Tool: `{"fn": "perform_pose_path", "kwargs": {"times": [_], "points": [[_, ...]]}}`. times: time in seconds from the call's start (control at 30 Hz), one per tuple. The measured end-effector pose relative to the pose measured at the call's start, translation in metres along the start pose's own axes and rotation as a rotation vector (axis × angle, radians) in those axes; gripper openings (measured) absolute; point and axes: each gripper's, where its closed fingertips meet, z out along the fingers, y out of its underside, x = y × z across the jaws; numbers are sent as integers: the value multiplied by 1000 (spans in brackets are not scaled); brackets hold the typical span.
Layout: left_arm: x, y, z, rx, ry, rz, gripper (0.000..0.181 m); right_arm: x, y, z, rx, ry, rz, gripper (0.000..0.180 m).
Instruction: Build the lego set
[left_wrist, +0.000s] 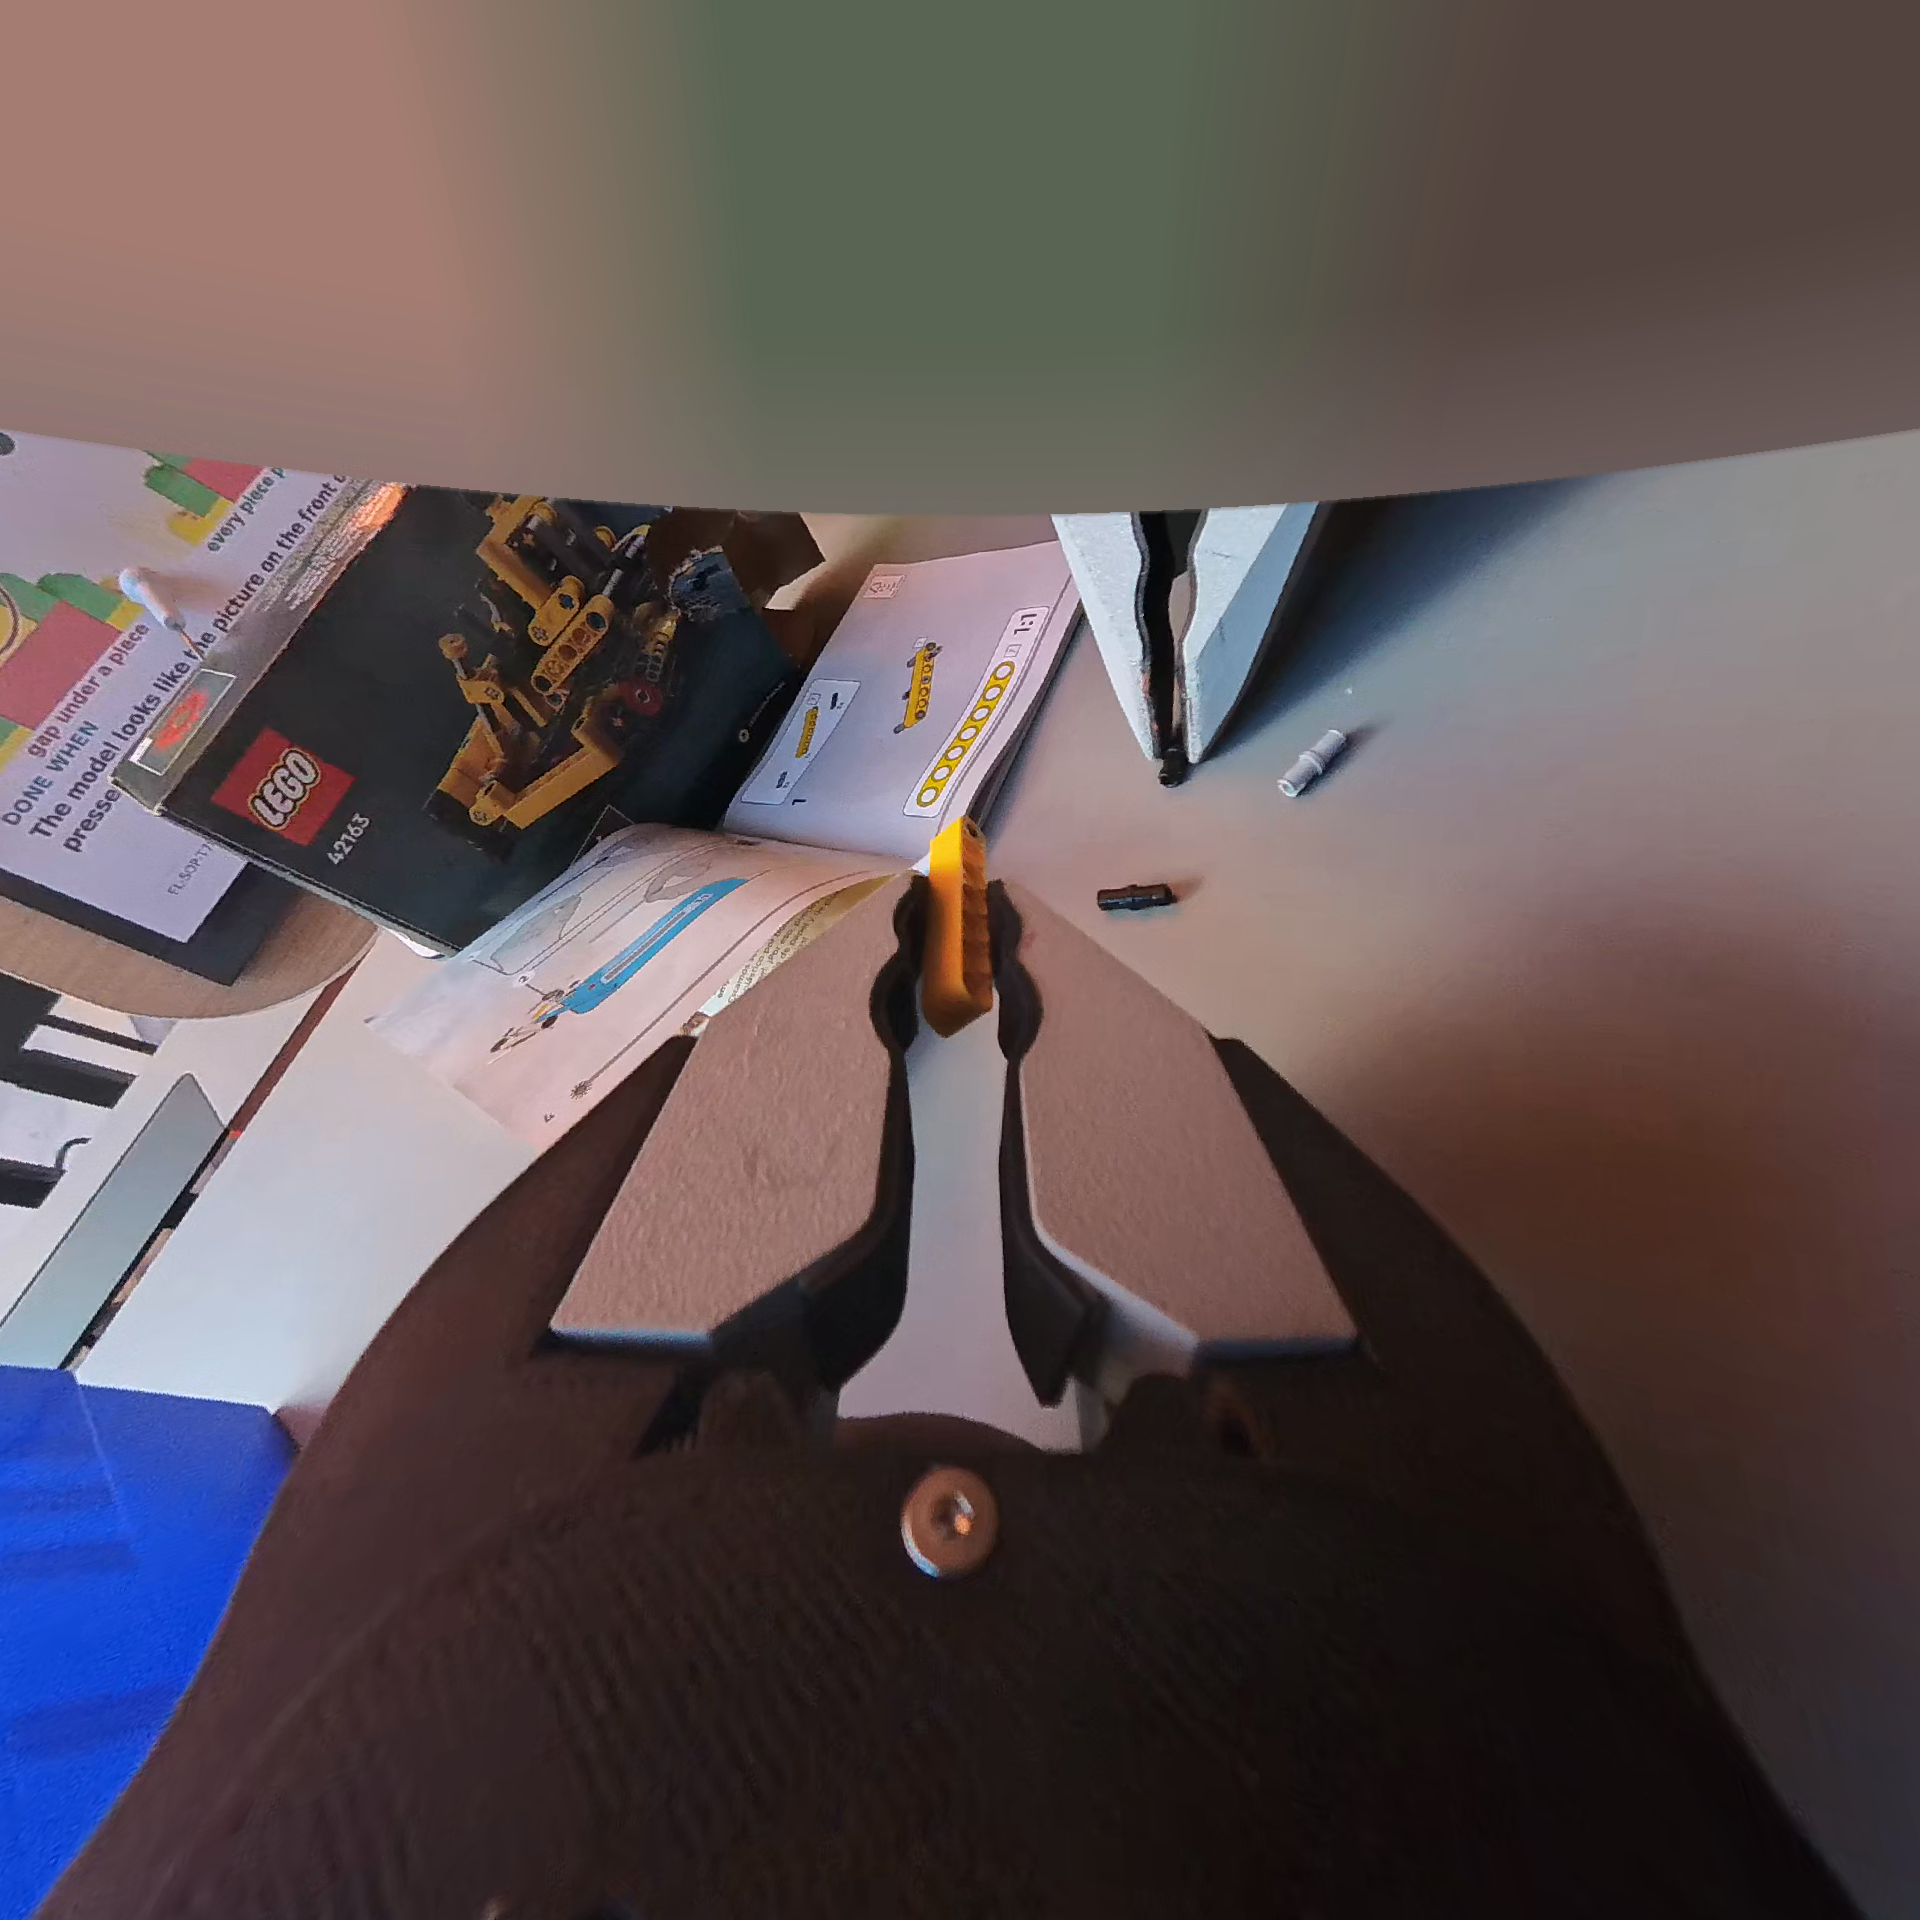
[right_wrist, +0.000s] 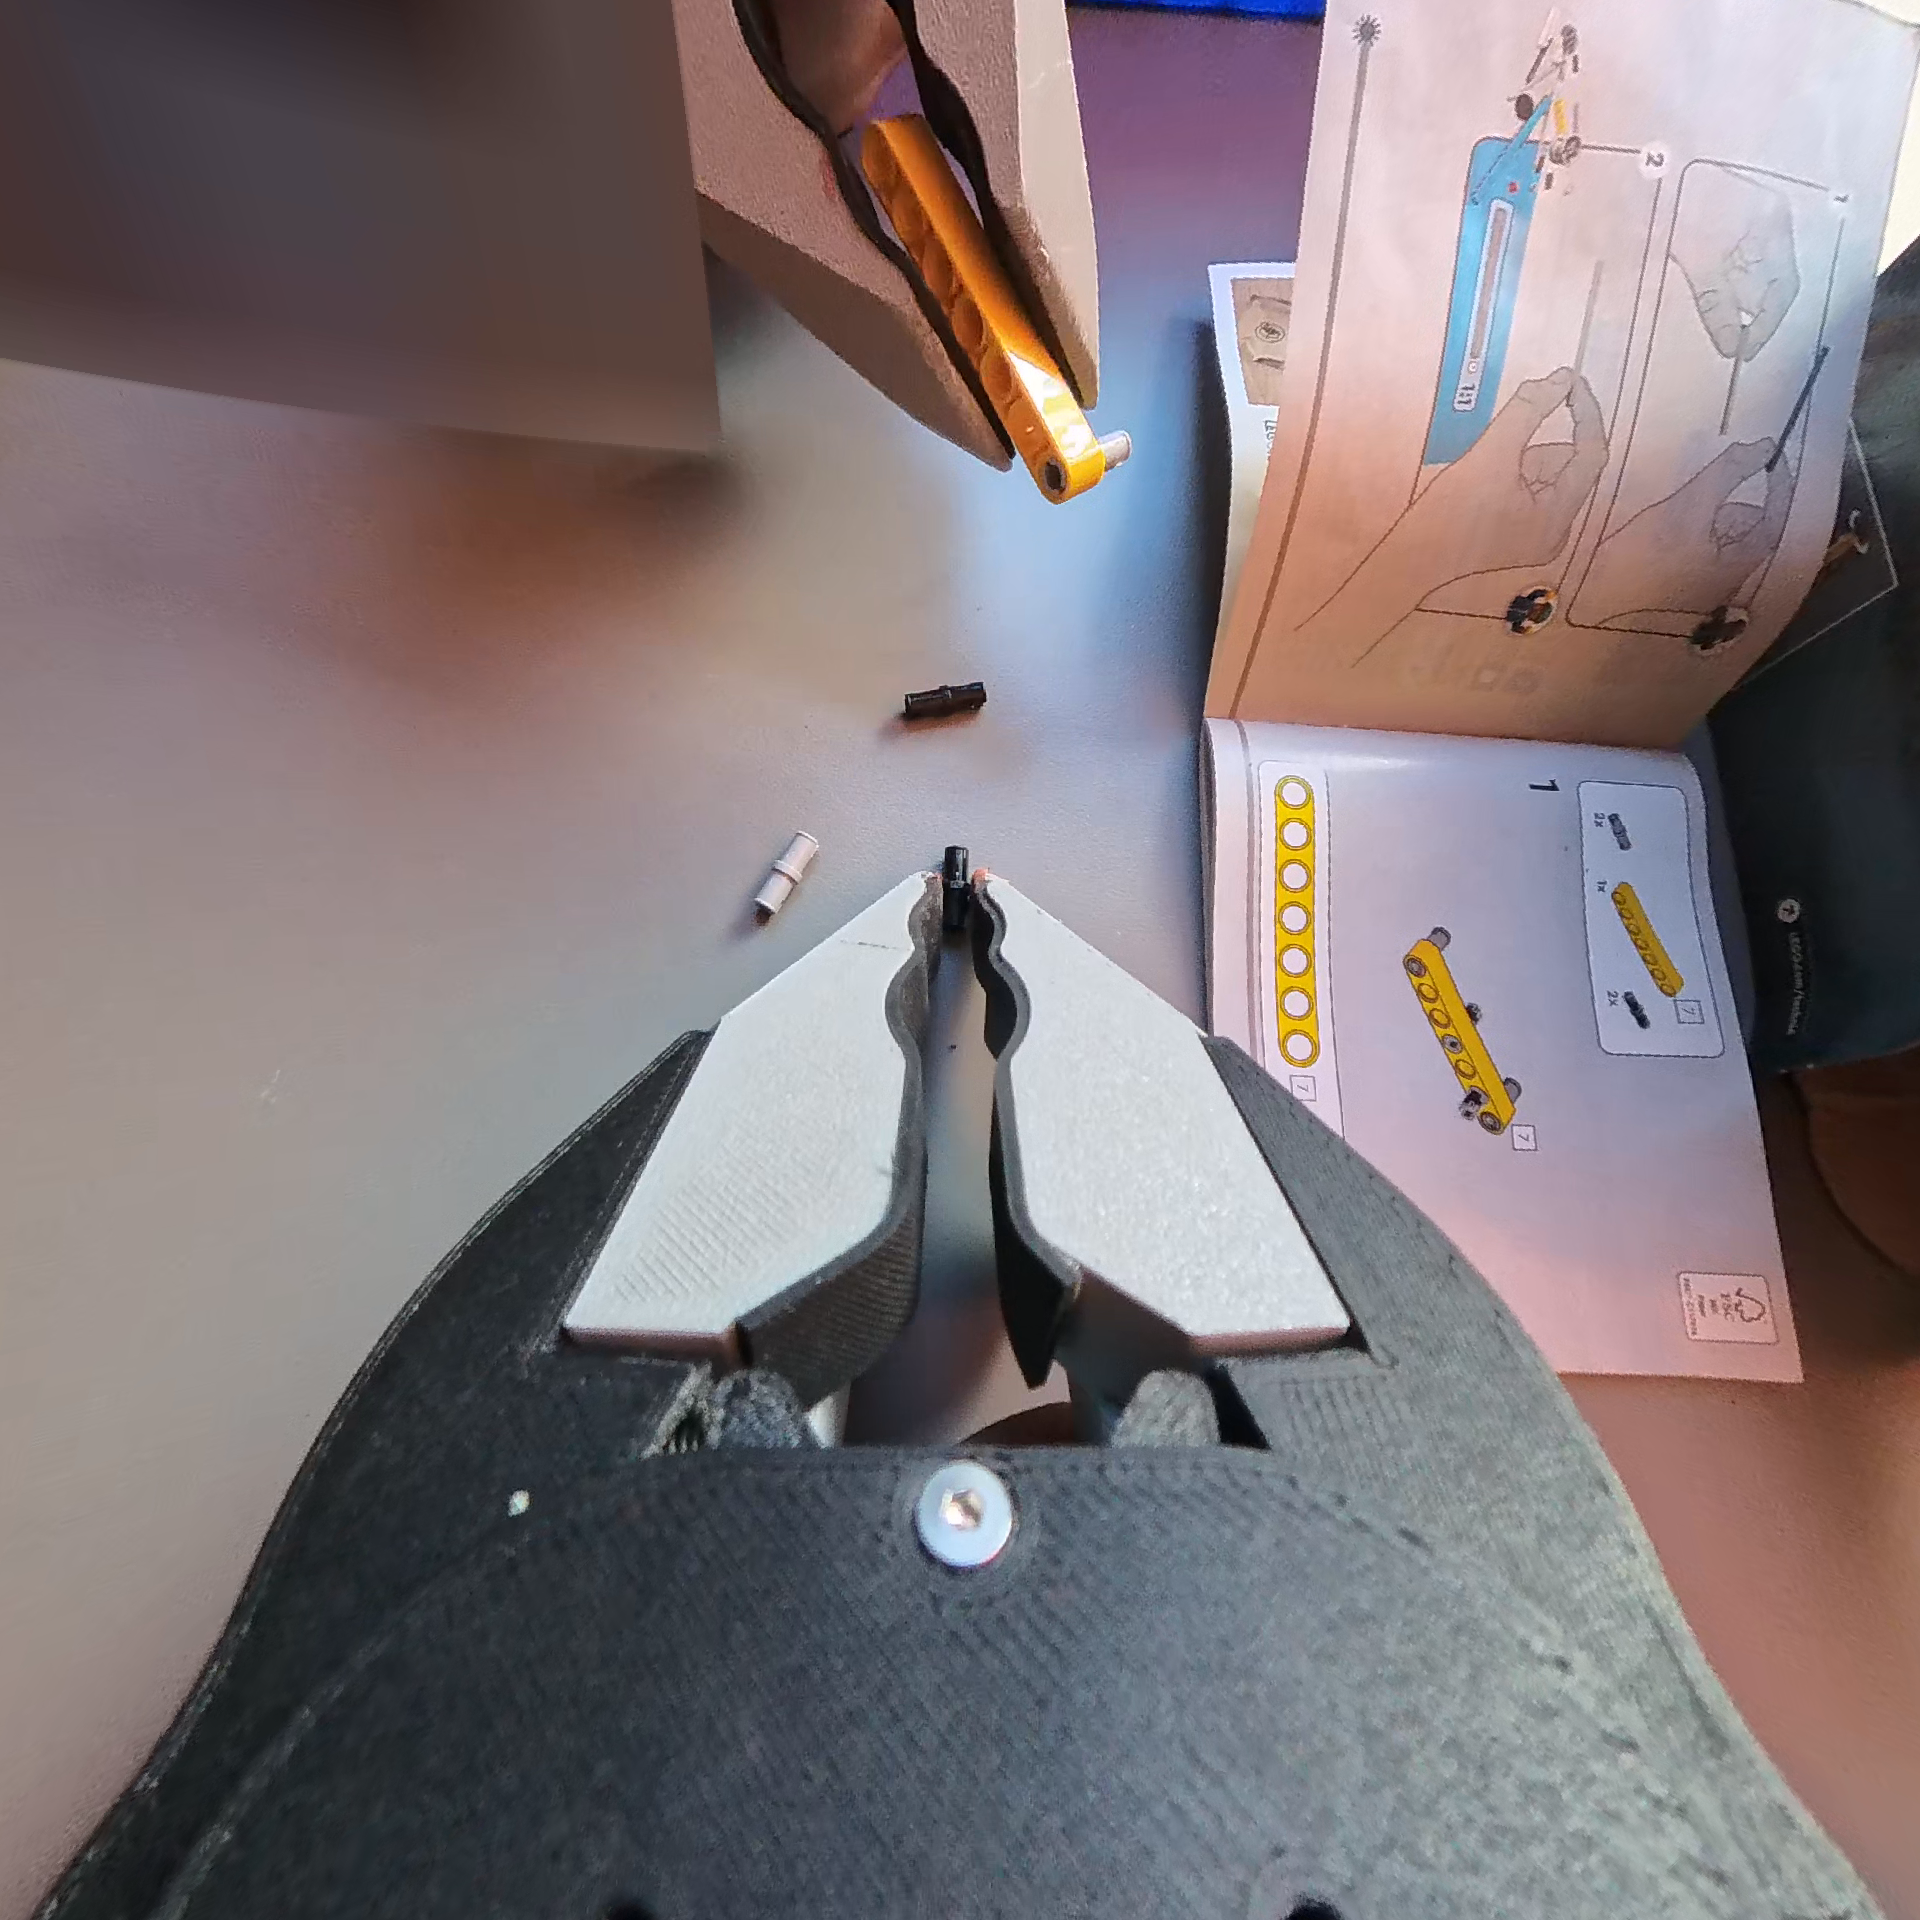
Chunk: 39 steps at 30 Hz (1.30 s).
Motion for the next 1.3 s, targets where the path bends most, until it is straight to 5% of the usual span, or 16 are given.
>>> {"fn": "perform_pose_path", "kwargs": {"times": [0.9, 1.3], "points": [[-2, 1, 0, -9, -3, -11, 8, -6, -3, -11, 60, -7, 11, 22], [-3, 2, 0, -15, -4, -12, 8, -9, -8, -2, 40, 12, 22, 61]]}}
